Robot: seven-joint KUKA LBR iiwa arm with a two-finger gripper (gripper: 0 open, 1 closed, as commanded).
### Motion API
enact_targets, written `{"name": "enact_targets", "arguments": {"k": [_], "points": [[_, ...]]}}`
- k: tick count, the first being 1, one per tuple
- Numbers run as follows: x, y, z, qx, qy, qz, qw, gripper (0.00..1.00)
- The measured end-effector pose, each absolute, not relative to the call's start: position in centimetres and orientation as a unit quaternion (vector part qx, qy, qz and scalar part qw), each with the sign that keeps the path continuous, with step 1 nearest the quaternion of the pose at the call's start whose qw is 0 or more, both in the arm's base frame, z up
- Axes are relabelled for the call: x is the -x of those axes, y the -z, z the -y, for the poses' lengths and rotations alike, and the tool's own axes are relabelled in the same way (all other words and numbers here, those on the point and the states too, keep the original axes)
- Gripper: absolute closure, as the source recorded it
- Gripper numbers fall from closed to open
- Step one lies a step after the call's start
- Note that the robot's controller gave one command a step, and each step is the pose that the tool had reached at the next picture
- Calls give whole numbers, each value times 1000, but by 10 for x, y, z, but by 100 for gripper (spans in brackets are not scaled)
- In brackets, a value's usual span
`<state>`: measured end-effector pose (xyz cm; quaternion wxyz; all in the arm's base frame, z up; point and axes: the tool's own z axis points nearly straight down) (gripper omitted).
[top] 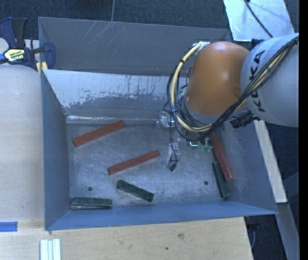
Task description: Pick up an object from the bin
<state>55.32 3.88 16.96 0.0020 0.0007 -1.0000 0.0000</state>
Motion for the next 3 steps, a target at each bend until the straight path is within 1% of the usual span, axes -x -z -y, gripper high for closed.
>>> {"name": "enact_targets", "arguments": {"k": [1, 2, 3], "points": [[-516, -74, -43, -20, 0, 1000, 1, 0], [-518, -78, -43, -19, 0, 1000, -2, 100], [-508, -268, -43, -36, 0, 999, -6, 100]]}}
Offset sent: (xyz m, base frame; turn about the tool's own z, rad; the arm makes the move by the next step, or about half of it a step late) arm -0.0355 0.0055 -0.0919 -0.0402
